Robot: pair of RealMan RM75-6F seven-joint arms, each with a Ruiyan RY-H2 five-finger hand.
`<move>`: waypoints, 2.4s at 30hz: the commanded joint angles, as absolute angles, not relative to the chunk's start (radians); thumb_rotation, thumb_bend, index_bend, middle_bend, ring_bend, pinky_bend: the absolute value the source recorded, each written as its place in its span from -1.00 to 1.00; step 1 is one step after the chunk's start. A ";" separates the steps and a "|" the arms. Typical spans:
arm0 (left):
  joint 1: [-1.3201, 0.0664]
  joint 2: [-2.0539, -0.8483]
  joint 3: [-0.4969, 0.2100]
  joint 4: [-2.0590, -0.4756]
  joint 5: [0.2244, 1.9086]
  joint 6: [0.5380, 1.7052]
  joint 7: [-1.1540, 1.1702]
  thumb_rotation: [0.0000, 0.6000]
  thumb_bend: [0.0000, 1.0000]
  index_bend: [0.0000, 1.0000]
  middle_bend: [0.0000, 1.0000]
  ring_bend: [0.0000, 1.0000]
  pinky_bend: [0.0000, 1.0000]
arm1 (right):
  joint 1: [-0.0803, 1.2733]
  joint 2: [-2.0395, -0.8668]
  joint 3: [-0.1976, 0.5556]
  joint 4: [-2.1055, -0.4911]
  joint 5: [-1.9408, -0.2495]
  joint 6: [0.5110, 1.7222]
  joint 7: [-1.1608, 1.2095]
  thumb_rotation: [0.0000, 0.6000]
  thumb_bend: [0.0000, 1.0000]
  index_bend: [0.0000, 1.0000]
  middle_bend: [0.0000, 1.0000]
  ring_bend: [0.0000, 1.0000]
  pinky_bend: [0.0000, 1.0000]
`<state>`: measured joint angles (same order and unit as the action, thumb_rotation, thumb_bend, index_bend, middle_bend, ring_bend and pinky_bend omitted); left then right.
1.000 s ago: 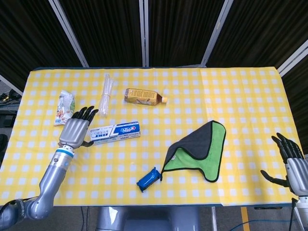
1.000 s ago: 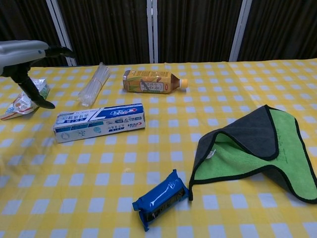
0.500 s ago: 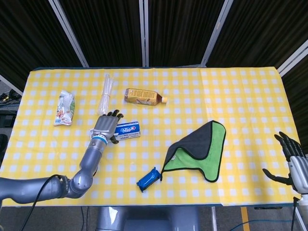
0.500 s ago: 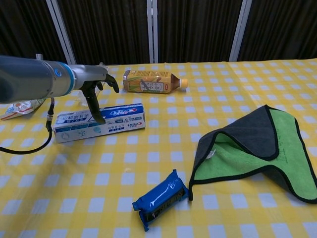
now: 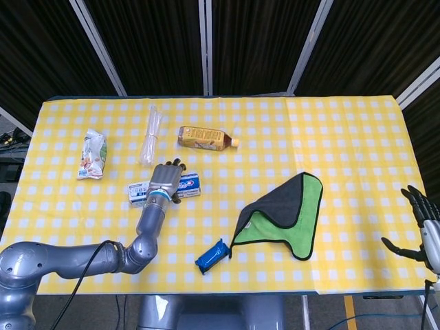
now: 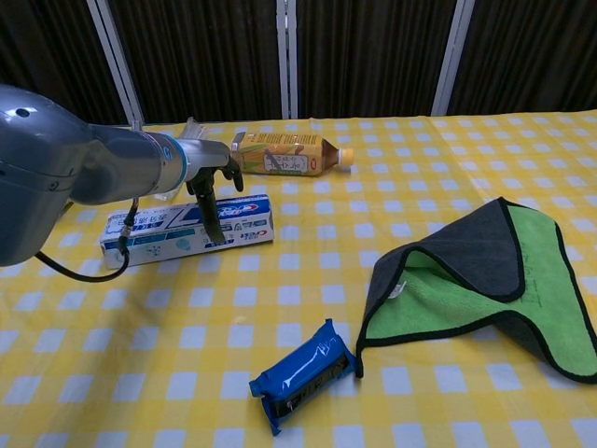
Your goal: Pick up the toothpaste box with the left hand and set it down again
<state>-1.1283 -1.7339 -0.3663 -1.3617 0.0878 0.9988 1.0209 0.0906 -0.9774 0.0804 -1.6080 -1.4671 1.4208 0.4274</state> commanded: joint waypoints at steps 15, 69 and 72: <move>-1.150 -1.798 -0.332 -1.320 0.138 1.016 0.969 1.00 -0.16 0.03 -0.34 -0.29 -0.22 | 0.086 -0.971 0.086 -1.610 -1.466 1.428 0.438 1.00 -0.84 -1.00 -1.00 -1.00 -1.00; -1.001 -1.599 -0.418 -1.807 0.849 1.381 0.537 1.00 -0.15 0.04 -0.35 -0.28 -0.26 | 0.070 -0.974 0.058 -1.669 -1.544 1.478 0.356 1.00 -0.84 -1.00 -1.00 -1.00 -1.00; -0.996 -1.594 -0.424 -1.814 0.846 1.377 0.535 1.00 -0.15 0.04 -0.35 -0.28 -0.26 | 0.071 -0.975 0.057 -1.668 -1.541 1.476 0.353 1.00 -0.84 -1.00 -1.00 -1.00 -1.00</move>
